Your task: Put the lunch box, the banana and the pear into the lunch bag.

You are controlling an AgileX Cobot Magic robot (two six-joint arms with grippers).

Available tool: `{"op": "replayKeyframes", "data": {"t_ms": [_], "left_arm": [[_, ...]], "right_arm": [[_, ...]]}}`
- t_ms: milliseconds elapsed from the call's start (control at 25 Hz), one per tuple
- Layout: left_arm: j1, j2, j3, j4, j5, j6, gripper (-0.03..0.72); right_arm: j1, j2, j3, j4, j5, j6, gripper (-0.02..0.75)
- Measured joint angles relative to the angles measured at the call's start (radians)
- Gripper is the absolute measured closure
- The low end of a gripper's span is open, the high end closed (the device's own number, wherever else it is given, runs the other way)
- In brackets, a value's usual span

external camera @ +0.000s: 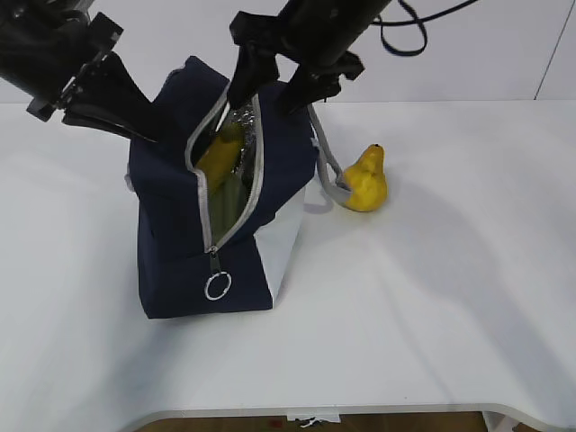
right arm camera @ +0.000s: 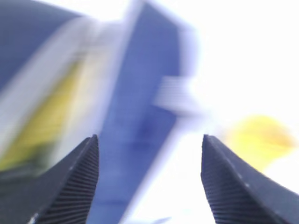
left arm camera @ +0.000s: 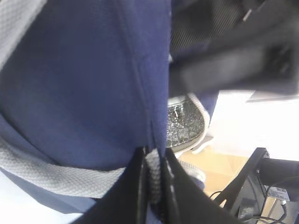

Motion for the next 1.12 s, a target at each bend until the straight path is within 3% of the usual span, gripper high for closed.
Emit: {"op": "replayKeyframes", "data": {"t_ms": [200,440,640,800,1120], "left_arm": [[0.000,0.000,0.000,0.007,0.000,0.000,0.673],[0.000,0.000,0.000,0.020,0.000,0.000,0.673],[0.000,0.000,0.000,0.044,0.000,0.000,0.673],[0.000,0.000,0.000,0.046,0.000,0.000,0.673],[0.000,0.000,0.000,0.046,0.000,0.000,0.673]], "right_arm": [[0.000,-0.002,-0.078,-0.278,0.009,0.088,0.210],[-0.014,-0.005,-0.083,-0.523,0.023,0.170,0.209],[-0.086,-0.005,-0.083,-0.544,0.023,0.205,0.209],[-0.158,0.023,-0.083,-0.489,0.023,0.215,0.209],[-0.178,0.118,-0.083,-0.421,0.023,0.217,0.210]]}}
